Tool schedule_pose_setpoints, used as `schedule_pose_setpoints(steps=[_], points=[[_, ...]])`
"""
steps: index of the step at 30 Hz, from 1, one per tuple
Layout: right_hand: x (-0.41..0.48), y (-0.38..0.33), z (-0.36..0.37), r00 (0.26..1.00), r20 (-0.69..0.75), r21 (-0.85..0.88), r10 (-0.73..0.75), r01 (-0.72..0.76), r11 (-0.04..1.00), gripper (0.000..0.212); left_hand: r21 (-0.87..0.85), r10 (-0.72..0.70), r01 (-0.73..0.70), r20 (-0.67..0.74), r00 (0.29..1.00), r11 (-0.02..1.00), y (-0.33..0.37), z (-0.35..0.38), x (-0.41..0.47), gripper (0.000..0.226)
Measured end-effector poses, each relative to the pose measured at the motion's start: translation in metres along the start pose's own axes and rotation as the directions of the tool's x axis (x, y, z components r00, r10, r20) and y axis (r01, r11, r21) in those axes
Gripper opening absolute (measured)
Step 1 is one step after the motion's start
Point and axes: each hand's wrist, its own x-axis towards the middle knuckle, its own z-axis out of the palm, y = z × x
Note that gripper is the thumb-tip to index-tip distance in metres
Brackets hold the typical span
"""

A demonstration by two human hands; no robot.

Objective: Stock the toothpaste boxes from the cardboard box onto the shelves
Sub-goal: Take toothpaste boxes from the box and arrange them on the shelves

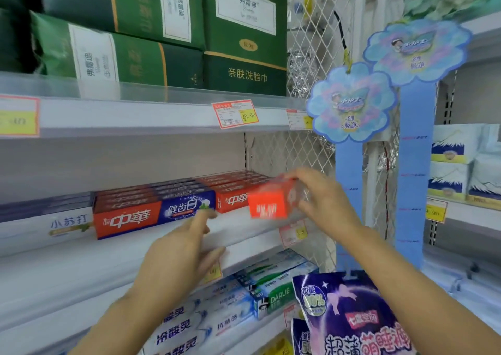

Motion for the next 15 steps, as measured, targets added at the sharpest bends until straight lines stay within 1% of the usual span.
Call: schedule_pose_setpoints(steps=[1, 2, 4, 6, 8, 12, 14, 15], points=[[0.015, 0.003, -0.001, 0.994, 0.062, 0.020, 0.088, -0.090, 0.996, 0.036, 0.071, -0.064, 0.061, 0.051, 0.997, 0.996, -0.006, -0.001, 0.002, 0.049], [0.029, 0.008, 0.001, 0.982, 0.119, 0.010, 0.145, -0.147, 0.989, 0.036, 0.139, -0.103, 0.089, 0.096, 0.990, 0.986, -0.009, -0.002, 0.005, 0.049], [0.050, 0.018, 0.013, 0.960, 0.202, -0.052, 0.193, -0.186, 0.981, 0.043, 0.216, -0.105, 0.072, 0.146, 0.984, 0.974, -0.009, 0.001, 0.007, 0.052], [0.061, 0.024, 0.030, 0.942, 0.271, -0.122, 0.197, -0.169, 0.978, 0.045, 0.230, -0.094, 0.055, 0.161, 0.982, 0.972, -0.007, 0.005, 0.008, 0.052], [0.067, 0.026, 0.047, 0.909, 0.368, -0.203, 0.196, -0.127, 0.971, 0.045, 0.234, -0.122, 0.080, 0.170, 0.978, 0.969, -0.007, 0.007, 0.009, 0.050], [0.083, 0.026, 0.065, 0.807, 0.558, -0.350, 0.193, 0.018, 0.936, 0.045, 0.252, -0.111, 0.062, 0.184, 0.977, 0.966, -0.009, 0.007, 0.009, 0.049], [0.090, 0.028, 0.073, 0.769, 0.607, -0.382, 0.202, 0.060, 0.922, 0.049, 0.249, -0.102, 0.055, 0.180, 0.978, 0.967, -0.010, 0.007, 0.007, 0.049], [0.093, 0.028, 0.077, 0.768, 0.609, -0.387, 0.199, 0.069, 0.920, 0.052, 0.253, -0.099, 0.052, 0.175, 0.980, 0.966, -0.010, 0.006, 0.006, 0.049]])
